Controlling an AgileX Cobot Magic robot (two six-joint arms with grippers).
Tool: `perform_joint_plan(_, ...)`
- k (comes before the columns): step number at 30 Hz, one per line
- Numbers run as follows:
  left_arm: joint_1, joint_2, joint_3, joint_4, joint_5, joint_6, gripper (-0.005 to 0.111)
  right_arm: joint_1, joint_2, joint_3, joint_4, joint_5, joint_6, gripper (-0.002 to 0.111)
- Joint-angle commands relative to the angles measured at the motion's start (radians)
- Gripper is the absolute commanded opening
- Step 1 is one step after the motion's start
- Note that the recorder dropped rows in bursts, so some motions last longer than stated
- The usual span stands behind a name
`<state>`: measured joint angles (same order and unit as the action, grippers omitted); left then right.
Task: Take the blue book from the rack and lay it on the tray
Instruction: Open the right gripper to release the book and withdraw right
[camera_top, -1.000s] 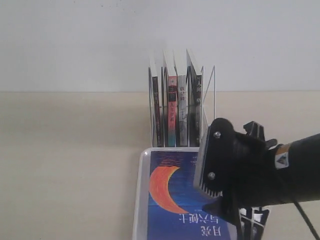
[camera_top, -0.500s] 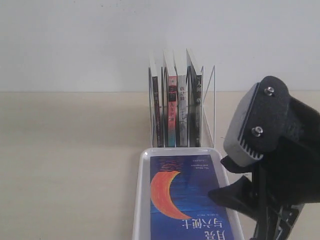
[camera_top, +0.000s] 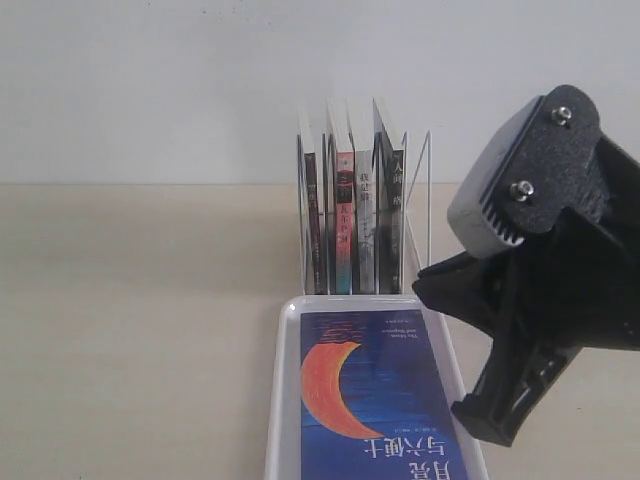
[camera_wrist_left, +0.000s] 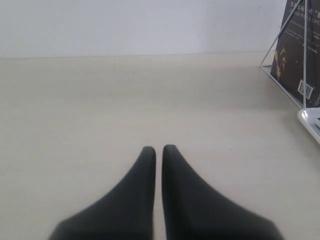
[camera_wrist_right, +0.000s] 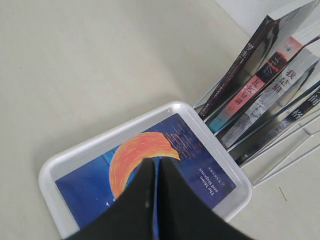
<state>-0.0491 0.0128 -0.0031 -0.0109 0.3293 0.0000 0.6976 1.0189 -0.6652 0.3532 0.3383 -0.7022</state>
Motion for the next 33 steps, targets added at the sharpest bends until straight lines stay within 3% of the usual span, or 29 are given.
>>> perform_joint_plan(1, 0.003, -0.004, 0.003, 0.001, -0.014, 0.006, 0.004, 0.0, -0.009, -0.005, 0.005, -0.011, 0.002, 0.001)
perform_joint_plan(17, 0.003, -0.004, 0.003, 0.001, -0.014, 0.006, 0.004, 0.0, -0.012, -0.005, 0.005, -0.021, 0.017, 0.001)
perform_joint_plan(24, 0.003, -0.004, 0.003, 0.001, -0.014, 0.006, 0.004, -0.006, -0.129, -0.005, 0.001, 0.003, 0.019, 0.001)
perform_joint_plan(33, 0.003, -0.004, 0.003, 0.001, -0.014, 0.006, 0.004, -0.18, -0.358, -0.005, 0.006, 0.096, 0.066, 0.001)
